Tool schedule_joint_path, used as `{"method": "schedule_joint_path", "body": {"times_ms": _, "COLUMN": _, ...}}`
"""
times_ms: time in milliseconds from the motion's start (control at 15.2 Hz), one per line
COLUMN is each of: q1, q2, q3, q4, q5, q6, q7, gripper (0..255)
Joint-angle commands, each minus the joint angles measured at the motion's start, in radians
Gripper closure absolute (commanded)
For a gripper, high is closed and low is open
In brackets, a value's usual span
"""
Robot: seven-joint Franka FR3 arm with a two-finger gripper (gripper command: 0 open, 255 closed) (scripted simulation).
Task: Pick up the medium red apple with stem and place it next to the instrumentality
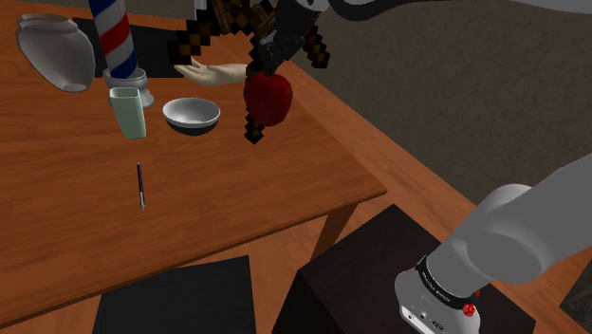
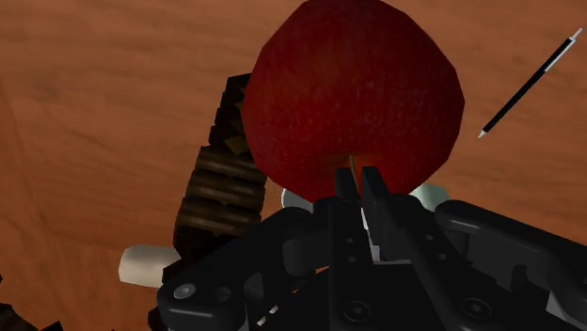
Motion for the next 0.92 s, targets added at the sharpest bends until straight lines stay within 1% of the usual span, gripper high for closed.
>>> {"method": "schedule_joint_path", "body": {"times_ms": 0, "q1": 0.01, "q2": 0.034, "q3": 0.043, "q4": 0.039, "q5": -0.026, "q6": -0.01, "q7": 0.067, "gripper": 255}}
{"method": "schedule_joint_path", "body": {"times_ms": 330, "q1": 0.035, "q2": 0.144, "q3": 0.139, "q4": 0.16, "q5": -0.112, "q6": -0.047, "q7": 0.219, "gripper": 255}}
{"method": "schedule_joint_path", "body": {"times_ms": 594, "q1": 0.071, "q2": 0.256, "q3": 0.205, "q4": 0.283, "q5": -0.205, "q6": -0.094, "q7": 0.344, "gripper": 255}}
{"method": "schedule_joint_path", "body": {"times_ms": 858, "q1": 0.071, "q2": 0.256, "q3": 0.203, "q4": 0.231, "q5": -0.213, "q6": -0.042, "q7": 0.357, "gripper": 255}}
